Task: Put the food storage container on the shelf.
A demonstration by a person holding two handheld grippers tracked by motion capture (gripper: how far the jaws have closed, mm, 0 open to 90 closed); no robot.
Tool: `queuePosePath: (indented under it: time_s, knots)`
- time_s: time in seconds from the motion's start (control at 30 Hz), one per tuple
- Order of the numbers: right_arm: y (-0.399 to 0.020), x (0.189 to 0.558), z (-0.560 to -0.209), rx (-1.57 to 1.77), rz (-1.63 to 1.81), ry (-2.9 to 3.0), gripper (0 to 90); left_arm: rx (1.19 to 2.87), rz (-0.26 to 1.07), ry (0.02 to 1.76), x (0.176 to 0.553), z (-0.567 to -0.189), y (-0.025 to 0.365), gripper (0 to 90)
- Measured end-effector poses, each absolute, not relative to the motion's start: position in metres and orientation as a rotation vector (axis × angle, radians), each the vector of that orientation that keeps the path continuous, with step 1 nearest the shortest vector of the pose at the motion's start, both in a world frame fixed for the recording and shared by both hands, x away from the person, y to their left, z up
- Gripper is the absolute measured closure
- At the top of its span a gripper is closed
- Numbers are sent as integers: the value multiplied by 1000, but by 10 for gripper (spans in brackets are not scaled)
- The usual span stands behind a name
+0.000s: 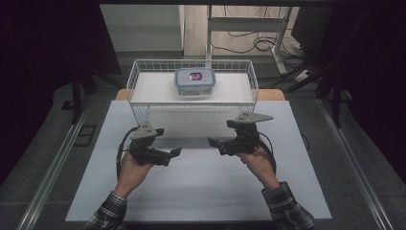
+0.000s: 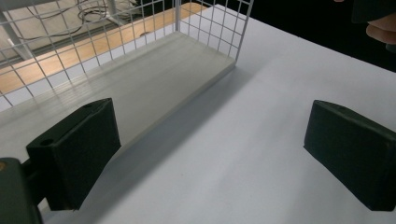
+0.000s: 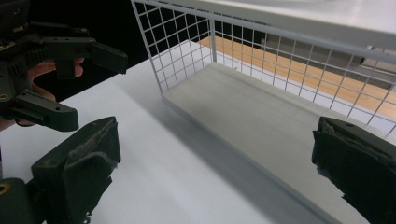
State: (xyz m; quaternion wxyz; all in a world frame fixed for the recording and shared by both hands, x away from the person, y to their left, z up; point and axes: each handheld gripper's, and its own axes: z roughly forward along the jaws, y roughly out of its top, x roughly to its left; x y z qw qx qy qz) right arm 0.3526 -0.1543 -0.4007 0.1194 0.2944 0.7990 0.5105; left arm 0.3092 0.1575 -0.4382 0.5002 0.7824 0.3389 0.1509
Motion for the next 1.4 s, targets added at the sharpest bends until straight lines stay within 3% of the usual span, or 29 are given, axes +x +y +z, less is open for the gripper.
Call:
queuePosePath:
  time_s: [1.4]
  knots:
    - [-169, 309, -446, 838, 1389, 2395, 0, 1969, 332, 857, 261, -489, 166, 4]
